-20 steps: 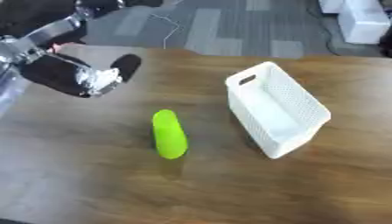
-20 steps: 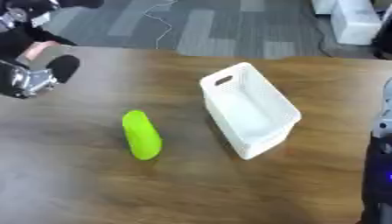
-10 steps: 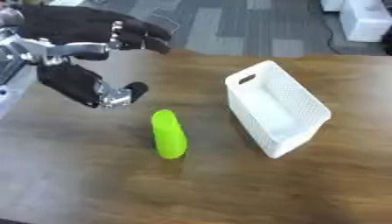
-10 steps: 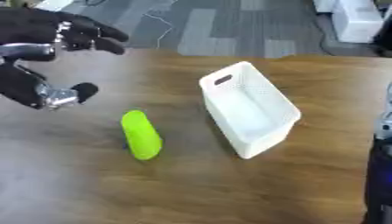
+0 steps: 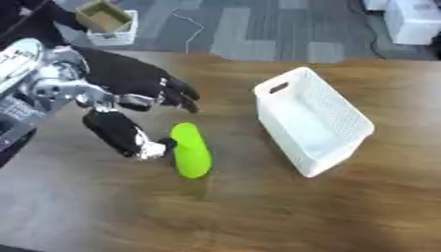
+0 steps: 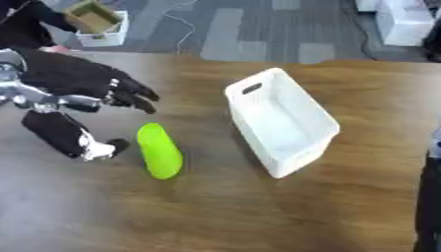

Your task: Pick up objects on the table and place them in the box.

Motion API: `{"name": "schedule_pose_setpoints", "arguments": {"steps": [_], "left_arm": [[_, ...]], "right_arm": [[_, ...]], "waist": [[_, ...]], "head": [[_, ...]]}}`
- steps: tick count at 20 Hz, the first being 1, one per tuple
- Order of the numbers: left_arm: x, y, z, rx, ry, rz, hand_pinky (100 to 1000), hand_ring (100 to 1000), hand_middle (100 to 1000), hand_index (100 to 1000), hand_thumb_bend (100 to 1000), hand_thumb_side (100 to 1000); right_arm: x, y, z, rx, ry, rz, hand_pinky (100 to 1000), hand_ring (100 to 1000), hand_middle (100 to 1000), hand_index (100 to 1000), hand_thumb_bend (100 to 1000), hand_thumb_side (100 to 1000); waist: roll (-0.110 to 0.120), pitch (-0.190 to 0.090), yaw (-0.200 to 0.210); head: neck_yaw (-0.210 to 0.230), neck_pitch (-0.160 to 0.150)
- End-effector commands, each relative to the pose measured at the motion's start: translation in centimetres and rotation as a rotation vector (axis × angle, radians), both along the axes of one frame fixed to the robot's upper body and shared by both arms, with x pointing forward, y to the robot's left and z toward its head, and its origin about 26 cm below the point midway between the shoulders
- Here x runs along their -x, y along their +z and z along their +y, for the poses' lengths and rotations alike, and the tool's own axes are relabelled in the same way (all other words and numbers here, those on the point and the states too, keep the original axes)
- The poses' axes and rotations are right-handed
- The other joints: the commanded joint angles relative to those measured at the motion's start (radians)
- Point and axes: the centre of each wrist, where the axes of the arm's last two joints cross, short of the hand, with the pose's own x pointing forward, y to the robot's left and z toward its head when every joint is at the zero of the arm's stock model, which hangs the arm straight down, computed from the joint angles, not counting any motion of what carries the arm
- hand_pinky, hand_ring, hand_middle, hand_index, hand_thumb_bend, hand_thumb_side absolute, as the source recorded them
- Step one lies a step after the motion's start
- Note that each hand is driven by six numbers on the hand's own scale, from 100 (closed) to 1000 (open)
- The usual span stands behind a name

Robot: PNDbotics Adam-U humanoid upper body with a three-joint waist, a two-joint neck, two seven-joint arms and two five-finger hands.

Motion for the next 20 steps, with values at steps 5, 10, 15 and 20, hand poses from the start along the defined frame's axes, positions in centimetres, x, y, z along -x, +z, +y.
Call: {"name": "schedule_pose_setpoints", "arguments": {"steps": [5,10,15,20], "left_arm": [[0.2,0.8,0.1,-0.088,0.006,-0.087,1000,1000,1000,1000,779,777],[0.3,0.2,0.0,-0.106,0.015,-0.083,1000,1000,1000,994,746,776],[0.4,-1.0,-0.1,-0.113,0.042,-0.056,1000,1000,1000,988,740,797],[0.5,-1.6,-0.1,-0.107,0.071,-0.037,1000,1000,1000,987,728,807]], "right_arm": [[0.2,1.0,0.3,0.033,-0.027,-0.137,275,318,360,490,100,1000],[0.2,1.1,0.2,0.035,-0.026,-0.138,275,318,360,490,100,1000],[0.2,1.1,0.3,0.034,-0.022,-0.14,275,318,360,490,100,1000],[0.2,1.2,0.4,0.034,-0.016,-0.142,276,318,360,491,100,1000]], "waist": [[-0.001,-0.006,0.0],[-0.002,-0.005,-0.001],[-0.003,-0.001,-0.004],[-0.004,0.003,-0.009]], "head": [[0.015,-0.001],[0.021,-0.001],[0.023,-0.001],[0.022,-0.001]]}}
